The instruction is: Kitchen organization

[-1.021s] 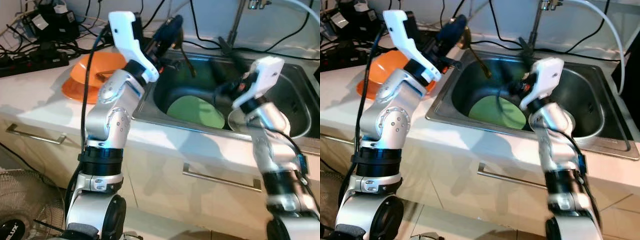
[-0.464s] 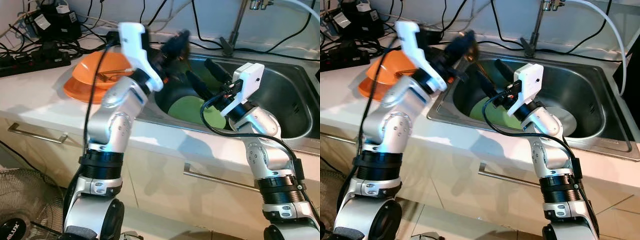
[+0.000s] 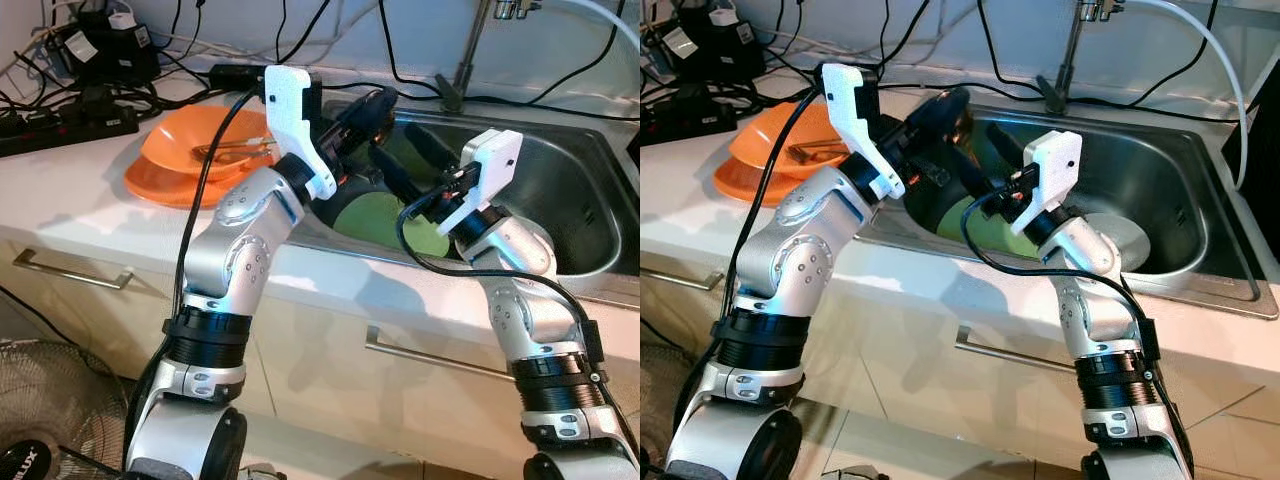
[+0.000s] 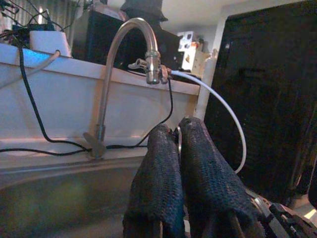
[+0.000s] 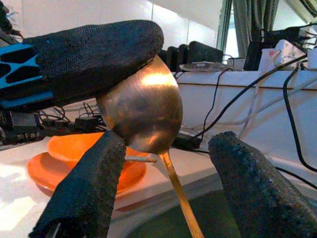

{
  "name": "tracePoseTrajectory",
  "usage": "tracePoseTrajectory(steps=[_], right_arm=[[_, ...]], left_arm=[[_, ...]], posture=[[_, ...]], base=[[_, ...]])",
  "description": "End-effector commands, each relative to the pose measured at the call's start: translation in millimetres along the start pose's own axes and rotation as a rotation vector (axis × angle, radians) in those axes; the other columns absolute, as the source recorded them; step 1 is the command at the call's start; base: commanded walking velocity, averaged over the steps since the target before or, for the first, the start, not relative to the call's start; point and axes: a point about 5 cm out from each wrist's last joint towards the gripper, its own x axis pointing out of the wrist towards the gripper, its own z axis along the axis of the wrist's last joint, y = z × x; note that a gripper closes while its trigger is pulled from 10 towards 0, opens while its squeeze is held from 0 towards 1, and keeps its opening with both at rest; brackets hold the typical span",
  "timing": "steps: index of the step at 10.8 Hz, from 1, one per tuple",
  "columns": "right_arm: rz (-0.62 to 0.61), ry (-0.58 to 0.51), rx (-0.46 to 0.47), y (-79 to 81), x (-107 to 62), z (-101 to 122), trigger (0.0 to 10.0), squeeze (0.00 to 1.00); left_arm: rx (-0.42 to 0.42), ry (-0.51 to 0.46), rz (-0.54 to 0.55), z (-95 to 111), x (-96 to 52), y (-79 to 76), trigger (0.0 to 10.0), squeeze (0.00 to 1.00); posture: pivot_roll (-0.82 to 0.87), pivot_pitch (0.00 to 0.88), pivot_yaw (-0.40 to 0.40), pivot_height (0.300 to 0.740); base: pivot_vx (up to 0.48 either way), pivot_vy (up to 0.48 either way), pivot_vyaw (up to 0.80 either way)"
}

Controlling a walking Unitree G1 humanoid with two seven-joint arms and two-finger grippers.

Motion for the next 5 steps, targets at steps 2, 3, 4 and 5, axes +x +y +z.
tracePoseTrajectory(steps=[2,3,4,5], right_arm=[[0.013,0.001,-0.007,3.8,1.9,-0.5,10.0,0.00],[0.016,0.008,-0.006,4.6,2.1,-1.9,10.0,0.00],[0.032,0.022,-0.008,7.5,2.0,-4.8,10.0,0.00],[0.048,0.023,-0.004,10.7,2.3,-5.6,10.0,0.00]], left_arm=[[0.006,0.022,-0.032,-1.9,1.3,-4.4,10.0,0.00],[0.004,0.022,-0.038,-2.0,1.6,-5.5,10.0,0.00],[0.002,0.020,-0.045,-2.2,1.9,-7.0,10.0,0.00],[0.002,0.017,-0.044,-1.1,2.1,-6.4,10.0,0.00]], posture=[[0.07,0.000,0.027,0.740],[0.07,0.000,0.027,0.740],[0.07,0.000,0.027,0.740],[0.07,0.000,0.029,0.740]], base=[[0.000,0.000,0.00],[0.000,0.000,0.00],[0.000,0.000,0.00],[0.000,0.000,0.00]])
